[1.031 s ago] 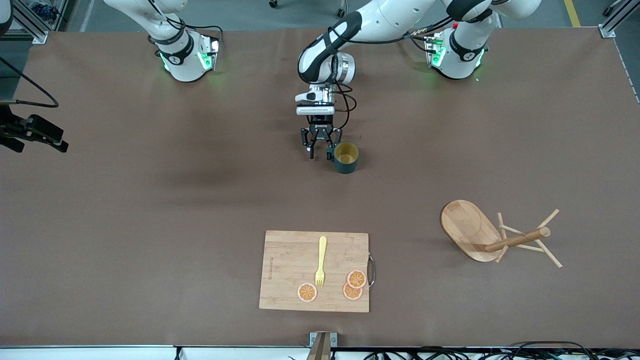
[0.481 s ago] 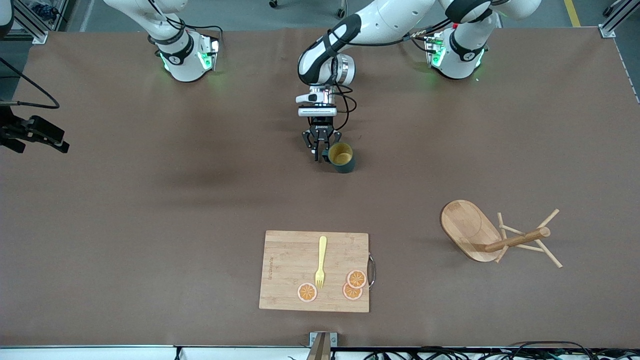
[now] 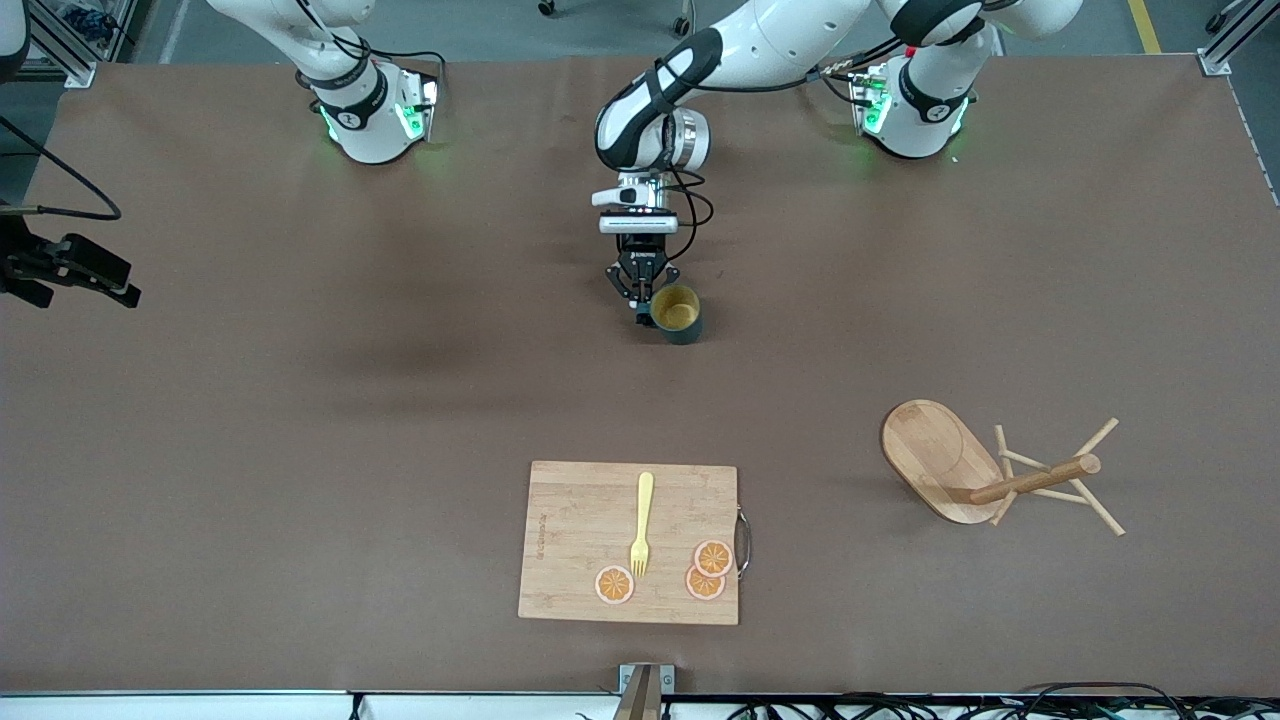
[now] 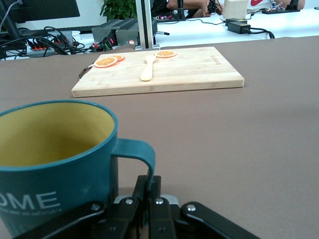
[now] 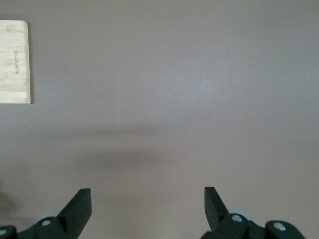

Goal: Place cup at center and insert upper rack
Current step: 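Lift the teal mug up with the left gripper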

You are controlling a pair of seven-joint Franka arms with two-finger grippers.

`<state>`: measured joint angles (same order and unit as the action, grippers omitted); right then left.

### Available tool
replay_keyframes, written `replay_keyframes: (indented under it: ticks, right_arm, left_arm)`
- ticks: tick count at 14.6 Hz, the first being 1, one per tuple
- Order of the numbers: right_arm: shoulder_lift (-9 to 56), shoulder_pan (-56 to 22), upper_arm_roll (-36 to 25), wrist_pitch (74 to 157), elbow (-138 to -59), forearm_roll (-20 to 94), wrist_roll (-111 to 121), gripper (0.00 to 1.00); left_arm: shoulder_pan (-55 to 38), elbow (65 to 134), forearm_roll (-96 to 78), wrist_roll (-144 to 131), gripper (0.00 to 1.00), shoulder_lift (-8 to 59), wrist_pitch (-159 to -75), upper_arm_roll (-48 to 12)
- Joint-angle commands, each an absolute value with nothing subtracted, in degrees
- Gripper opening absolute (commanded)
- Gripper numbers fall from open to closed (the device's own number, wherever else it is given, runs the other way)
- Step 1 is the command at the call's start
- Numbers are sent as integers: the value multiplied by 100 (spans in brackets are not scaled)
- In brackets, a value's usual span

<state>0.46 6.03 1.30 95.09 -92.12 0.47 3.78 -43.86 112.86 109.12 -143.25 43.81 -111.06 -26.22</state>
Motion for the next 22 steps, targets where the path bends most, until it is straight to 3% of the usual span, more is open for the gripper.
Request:
replay_keyframes:
  ticks: [1,8,12,18,22]
  right_arm:
    - [26,580,132,9483,-9211,-62,378,100]
    - [26,580,132,9475,-9211,-62,369,100]
    - [35,571,132,9475,-9220,-62,369,100]
    - [44,580,132,9475,-9220,-62,369,100]
    - [44,580,132,9475,-9220,-62,369,100]
  left_arm:
    - [-4281,11232,10943,-14370,0,4220,-11232,-2637]
    - [-3727,10908,9091,-13722,0,3051,-12672,-2672]
    - [-3385,10416,7221,-12642,0,2533,-12885,-2672]
    - [-2524,9449,5214,-11419,0,2364,-13059,-2681]
    - [-2014,9255,4494,-11408,0,2277,-13385,-2681]
